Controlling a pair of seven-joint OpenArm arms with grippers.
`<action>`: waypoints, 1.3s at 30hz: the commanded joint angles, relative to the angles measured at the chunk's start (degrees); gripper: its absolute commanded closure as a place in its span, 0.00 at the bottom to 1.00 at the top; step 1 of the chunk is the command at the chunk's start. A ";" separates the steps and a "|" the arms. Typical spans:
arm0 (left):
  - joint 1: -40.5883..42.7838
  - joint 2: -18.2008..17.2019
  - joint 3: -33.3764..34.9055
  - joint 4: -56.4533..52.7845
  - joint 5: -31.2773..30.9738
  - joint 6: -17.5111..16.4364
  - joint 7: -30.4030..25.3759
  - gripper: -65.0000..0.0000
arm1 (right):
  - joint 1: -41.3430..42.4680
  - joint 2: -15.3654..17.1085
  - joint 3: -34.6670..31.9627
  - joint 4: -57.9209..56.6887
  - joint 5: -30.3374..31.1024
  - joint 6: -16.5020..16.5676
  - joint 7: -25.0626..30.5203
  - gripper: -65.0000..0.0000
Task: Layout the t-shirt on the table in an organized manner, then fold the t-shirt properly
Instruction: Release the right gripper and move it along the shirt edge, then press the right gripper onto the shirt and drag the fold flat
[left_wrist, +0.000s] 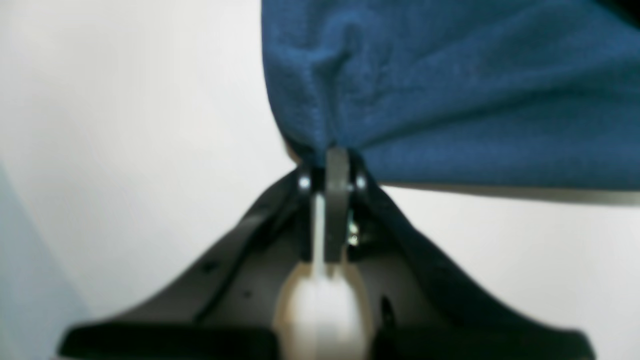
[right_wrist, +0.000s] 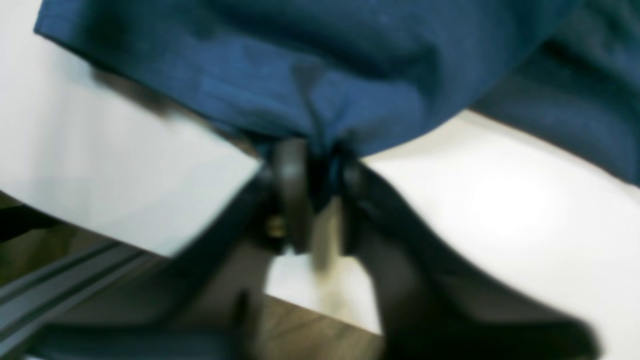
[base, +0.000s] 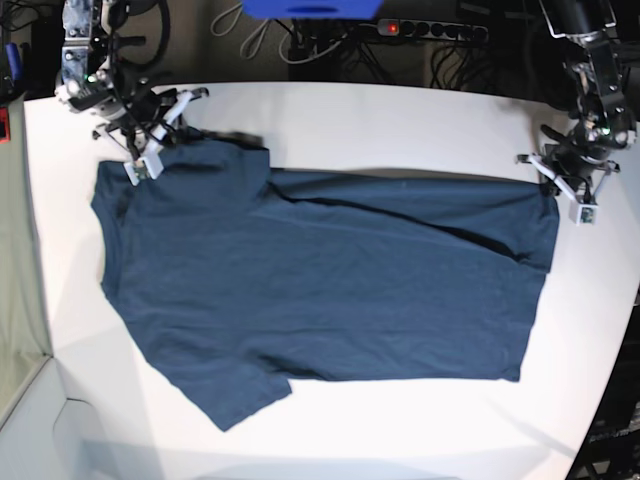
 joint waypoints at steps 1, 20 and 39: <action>-0.11 -0.55 -0.17 0.12 0.85 0.02 1.63 1.00 | -0.18 0.38 0.13 0.51 -0.18 0.09 -1.29 1.00; 0.24 -0.55 -0.17 0.47 0.85 0.02 1.63 1.00 | 17.41 2.66 0.21 9.47 -0.18 0.09 -14.21 1.00; 0.15 -0.55 0.01 0.56 0.93 0.02 1.63 1.00 | 37.01 2.31 -5.76 -7.76 -0.27 0.00 -14.65 1.00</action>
